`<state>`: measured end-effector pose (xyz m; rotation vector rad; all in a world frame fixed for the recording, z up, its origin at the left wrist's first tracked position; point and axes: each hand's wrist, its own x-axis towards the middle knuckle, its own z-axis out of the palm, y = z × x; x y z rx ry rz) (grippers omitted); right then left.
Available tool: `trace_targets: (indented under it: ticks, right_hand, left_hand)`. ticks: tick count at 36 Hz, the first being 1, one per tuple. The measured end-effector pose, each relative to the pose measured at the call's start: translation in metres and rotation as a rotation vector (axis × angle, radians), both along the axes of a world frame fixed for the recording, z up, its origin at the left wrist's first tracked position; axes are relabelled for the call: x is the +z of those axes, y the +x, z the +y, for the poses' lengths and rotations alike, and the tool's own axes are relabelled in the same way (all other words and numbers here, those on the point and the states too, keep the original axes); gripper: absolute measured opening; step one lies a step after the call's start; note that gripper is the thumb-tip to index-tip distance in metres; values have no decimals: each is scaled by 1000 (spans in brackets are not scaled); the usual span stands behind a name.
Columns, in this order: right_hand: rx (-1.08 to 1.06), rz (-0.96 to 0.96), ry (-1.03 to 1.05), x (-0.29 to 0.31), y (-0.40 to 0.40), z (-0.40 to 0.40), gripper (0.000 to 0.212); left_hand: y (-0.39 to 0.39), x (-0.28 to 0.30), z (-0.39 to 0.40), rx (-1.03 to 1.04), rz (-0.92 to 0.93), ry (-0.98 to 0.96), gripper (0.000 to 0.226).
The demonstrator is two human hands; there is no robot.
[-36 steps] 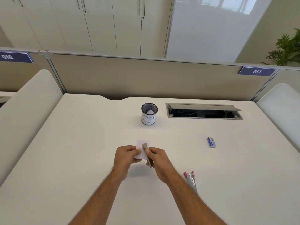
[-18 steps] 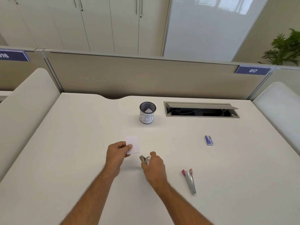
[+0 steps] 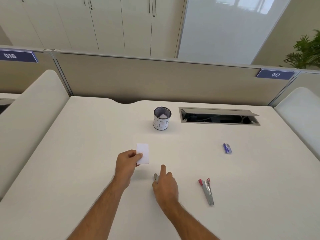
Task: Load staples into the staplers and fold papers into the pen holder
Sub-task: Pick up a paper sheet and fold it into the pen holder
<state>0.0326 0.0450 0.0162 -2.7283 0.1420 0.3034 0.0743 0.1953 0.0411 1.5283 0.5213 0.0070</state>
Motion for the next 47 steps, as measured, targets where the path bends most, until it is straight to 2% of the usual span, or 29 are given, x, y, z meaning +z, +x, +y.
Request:
trace_targets:
  ticks: [4, 7, 9, 12, 15, 17, 20, 23, 26, 29, 33, 35, 38, 40, 44, 47]
  right_hand:
    - [-1, 44, -12, 0, -2, 0, 42]
    - [-31, 76, 18, 4, -1, -3, 57]
    - [-66, 52, 78, 11, 2, -4, 59]
    - [-159, -27, 326, 31, 14, -2, 53]
    - [-296, -48, 663, 59, 28, 1, 48]
    - [-390, -30, 823, 74, 37, 0, 54]
    - [-488, 26, 995, 84, 49, -7, 59]
    - [-517, 58, 1110, 85, 54, -15, 43]
    - [-517, 33, 1170, 83, 55, -22, 26]
    - [-499, 21, 1218, 81, 54, -28, 15]
    - [-472, -4, 1234, 77, 53, -35, 14]
    - [-464, -12, 1240, 75, 53, -39, 15]
    - [-461, -24, 1247, 72, 54, -43, 15]
    - [-463, -19, 1249, 70, 54, -46, 15]
    - [-431, 21, 1280, 73, 53, -50, 13]
    - [-411, 22, 1289, 74, 52, -53, 22]
  left_hand:
    - [-1, 0, 1, -38, -21, 78, 15]
    - [-2, 4, -2, -63, -58, 156, 18]
    - [-2, 10, -6, -82, -81, 205, 23]
    - [-1, 13, -11, -127, -111, 289, 25]
    - [-1, 16, -18, -150, -166, 406, 15]
    - [-2, 20, -24, -182, -242, 478, 11]
    - [-3, 23, -32, -284, -390, 651, 7]
    - [-1, 24, -35, -308, -531, 829, 11]
    - [0, 26, -38, -290, -644, 917, 14]
    - [0, 25, -43, -239, -620, 885, 23]
    - [-2, 27, -47, -217, -513, 759, 42]
    - [-5, 34, -51, -209, -433, 631, 45]
    - [-8, 45, -57, -160, -316, 368, 38]
    - [-7, 49, -59, -138, -264, 270, 28]
    - [-4, 51, -60, -141, -204, 216, 25]
    - [-4, 50, -63, -149, -204, 193, 30]
